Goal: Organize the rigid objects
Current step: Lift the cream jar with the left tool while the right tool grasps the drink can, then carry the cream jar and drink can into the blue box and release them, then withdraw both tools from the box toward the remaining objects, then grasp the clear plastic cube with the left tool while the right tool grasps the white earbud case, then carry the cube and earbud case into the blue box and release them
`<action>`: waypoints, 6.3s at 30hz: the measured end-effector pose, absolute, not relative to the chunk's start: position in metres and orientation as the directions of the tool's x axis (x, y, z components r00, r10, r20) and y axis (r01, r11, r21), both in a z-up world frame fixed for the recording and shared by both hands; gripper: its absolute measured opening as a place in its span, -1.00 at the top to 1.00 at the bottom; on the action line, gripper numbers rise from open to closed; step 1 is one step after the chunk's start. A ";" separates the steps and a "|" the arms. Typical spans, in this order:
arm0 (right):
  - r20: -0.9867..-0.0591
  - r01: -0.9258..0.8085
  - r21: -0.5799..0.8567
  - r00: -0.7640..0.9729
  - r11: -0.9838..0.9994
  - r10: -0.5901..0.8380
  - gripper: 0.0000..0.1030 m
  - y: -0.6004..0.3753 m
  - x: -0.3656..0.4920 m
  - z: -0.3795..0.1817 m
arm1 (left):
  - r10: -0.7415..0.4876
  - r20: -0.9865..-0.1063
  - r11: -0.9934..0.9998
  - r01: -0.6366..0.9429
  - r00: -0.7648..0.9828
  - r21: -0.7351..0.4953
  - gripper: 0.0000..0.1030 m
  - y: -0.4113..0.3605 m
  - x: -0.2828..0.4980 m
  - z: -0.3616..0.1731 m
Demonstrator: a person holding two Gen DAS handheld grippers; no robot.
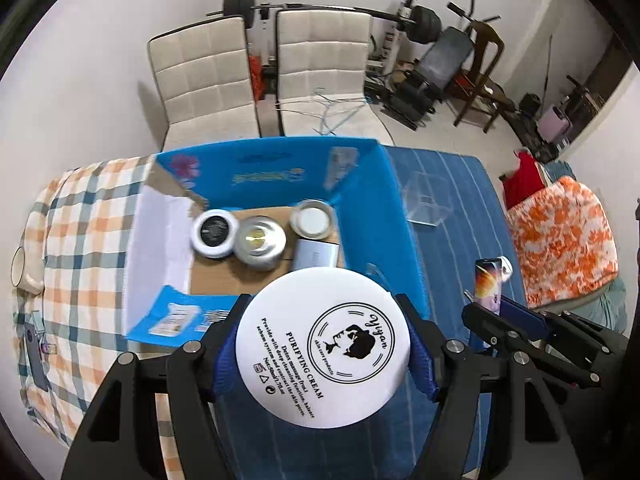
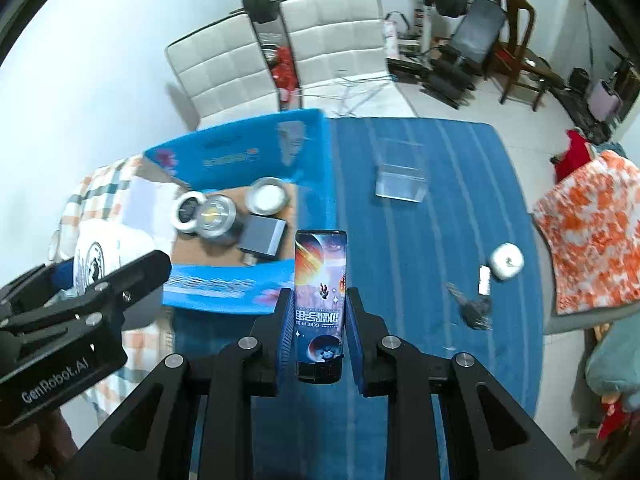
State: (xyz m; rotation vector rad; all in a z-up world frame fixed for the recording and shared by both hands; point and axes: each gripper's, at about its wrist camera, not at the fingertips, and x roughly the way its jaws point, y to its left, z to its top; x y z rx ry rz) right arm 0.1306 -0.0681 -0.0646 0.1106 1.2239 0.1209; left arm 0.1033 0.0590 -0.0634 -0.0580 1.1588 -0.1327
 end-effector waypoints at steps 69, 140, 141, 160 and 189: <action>-0.966 -0.118 0.061 0.243 0.991 0.089 -0.77 0.003 0.188 -0.103 | -0.054 -0.969 0.995 -0.069 0.242 -0.072 -0.99 0.167 0.145 -0.097; -0.999 0.555 0.005 0.043 0.832 -0.023 0.03 -0.355 0.215 -0.234 | -0.104 -0.987 0.951 0.302 0.119 -0.064 -0.19 -0.180 0.270 -0.201; -0.998 0.545 0.012 0.055 0.838 -0.022 0.03 -0.354 0.214 -0.227 | -0.118 -0.985 0.951 0.299 0.127 -0.075 -0.19 -0.177 0.270 -0.194; -0.939 0.134 0.129 0.335 0.982 0.077 0.03 -0.146 0.171 -0.062 | -0.119 -0.907 0.991 0.098 0.404 -0.087 -0.18 0.025 0.173 -0.051; -0.945 -0.062 0.177 0.269 0.982 0.187 0.03 -0.037 0.209 -0.124 | -0.206 -0.945 0.974 -0.037 0.253 -0.222 -0.19 0.137 0.192 -0.121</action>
